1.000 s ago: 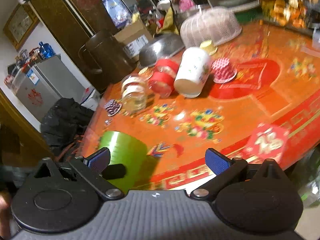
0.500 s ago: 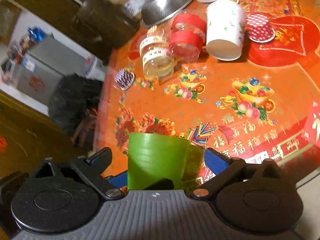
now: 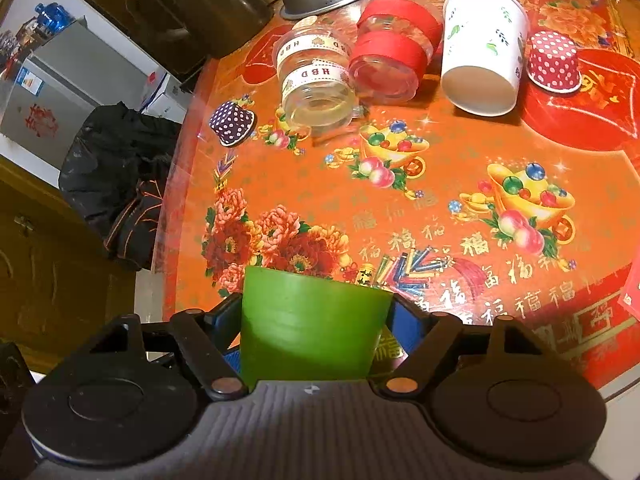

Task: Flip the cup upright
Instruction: 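Grasp the green cup with the right tool while the left tool releases it, then rotate the right tool to turn the green cup opening upward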

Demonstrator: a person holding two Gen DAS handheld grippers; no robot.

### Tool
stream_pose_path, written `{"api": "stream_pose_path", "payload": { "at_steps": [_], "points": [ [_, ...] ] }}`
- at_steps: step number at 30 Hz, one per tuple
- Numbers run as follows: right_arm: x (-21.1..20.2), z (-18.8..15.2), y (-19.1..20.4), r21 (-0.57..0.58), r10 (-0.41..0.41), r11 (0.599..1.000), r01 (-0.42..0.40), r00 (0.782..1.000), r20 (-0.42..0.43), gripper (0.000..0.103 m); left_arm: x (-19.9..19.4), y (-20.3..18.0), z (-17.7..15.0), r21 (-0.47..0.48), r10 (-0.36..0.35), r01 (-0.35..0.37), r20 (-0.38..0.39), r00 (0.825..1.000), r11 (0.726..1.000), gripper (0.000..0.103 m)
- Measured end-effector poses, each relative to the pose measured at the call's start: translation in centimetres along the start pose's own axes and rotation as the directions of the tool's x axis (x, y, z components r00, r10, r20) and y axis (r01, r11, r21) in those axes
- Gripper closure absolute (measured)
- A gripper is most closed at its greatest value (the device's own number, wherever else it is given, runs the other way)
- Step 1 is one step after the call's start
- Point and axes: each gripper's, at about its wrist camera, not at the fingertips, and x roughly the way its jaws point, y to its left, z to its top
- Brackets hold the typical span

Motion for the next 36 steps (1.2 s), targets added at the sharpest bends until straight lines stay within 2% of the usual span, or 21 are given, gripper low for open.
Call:
{"api": "stream_pose_path", "payload": {
  "at_steps": [7,8,10,12,14,18,22,24,25,26,28,29,31,34,35,36],
  "points": [
    [0.5,0.1,0.8,-0.038,-0.005,0.999,0.006,1.0,0.009,0.027,0.0,0.6,-0.1,-0.029,-0.021,0.021,0.003,1.0,0.999,0.034],
    [0.5,0.0,0.8,-0.044,-0.002,0.999,0.003,1.0,0.009,0.027,0.0,0.6,-0.1,-0.029,-0.022,0.022,0.002,1.0,0.999,0.032],
    [0.4,-0.1,0.9,-0.047,-0.003,0.999,0.003,1.0,0.01,0.027,0.0,0.8,-0.3,-0.034,-0.029,0.029,-0.012,1.0,0.999,0.018],
    [0.4,0.0,0.8,-0.046,-0.003,0.999,0.004,1.0,0.011,0.027,-0.4,1.2,-0.7,-0.043,-0.056,0.056,-0.003,0.998,0.997,0.016],
    [0.4,0.0,0.7,-0.04,-0.001,0.999,0.002,1.0,0.013,0.027,-1.5,1.8,-1.3,-0.039,-0.083,0.084,0.038,0.996,0.996,0.016],
    [0.4,0.0,0.5,-0.036,0.006,0.999,-0.006,1.0,0.013,0.027,-5.0,3.6,-2.9,-0.02,-0.074,0.076,0.114,0.991,0.997,0.016],
    [0.3,-0.2,0.6,-0.045,0.005,0.999,-0.003,1.0,0.024,0.027,-7.4,6.0,-3.5,-0.063,-0.052,0.065,0.192,0.98,0.996,0.016],
    [-0.4,-0.5,1.0,-0.078,-0.006,0.997,0.012,0.997,0.076,0.028,-8.0,7.4,-3.5,-0.107,-0.046,0.072,0.224,0.973,0.992,0.016],
    [-1.2,-1.0,1.5,-0.113,-0.02,0.993,0.035,0.991,0.134,0.028,-8.3,7.9,-3.4,-0.123,-0.043,0.074,0.238,0.97,0.99,0.016],
    [-2.3,-1.7,2.1,-0.157,-0.031,0.985,0.067,0.975,0.22,0.028,-8.6,8.4,-3.3,-0.134,-0.035,0.071,0.254,0.967,0.988,0.016],
    [-4.7,-3.8,3.5,-0.246,-0.019,0.961,0.128,0.915,0.404,0.028,-9.3,8.8,-3.2,-0.139,-0.011,0.054,0.293,0.956,0.989,0.016],
    [-5.9,-5.1,4.1,-0.28,-0.01,0.945,0.171,0.867,0.498,0.028,-9.5,8.9,-3.1,-0.14,-0.003,0.049,0.308,0.951,0.989,0.016],
    [-8.0,-7.6,5.2,-0.338,0.038,0.908,0.249,0.753,0.657,0.028,-9.9,9.1,-3.0,-0.14,-0.008,0.058,0.333,0.943,0.988,0.016],
    [-10.1,-10.9,6.5,-0.375,0.107,0.84,0.393,0.557,0.823,0.028,-10.4,8.8,-3.0,-0.127,-0.022,0.074,0.373,0.928,0.989,0.016],
    [-10.6,-11.6,6.7,-0.383,0.132,0.822,0.421,0.514,0.848,0.028,-10.6,8.7,-3.0,-0.122,-0.027,0.08,0.385,0.923,0.989,0.016],
    [-10.8,-12.1,6.8,-0.386,0.149,0.813,0.436,0.486,0.861,0.028,-10.7,8.6,-3.1,-0.117,-0.038,0.091,0.396,0.917,0.989,0.016]
  ]
}}
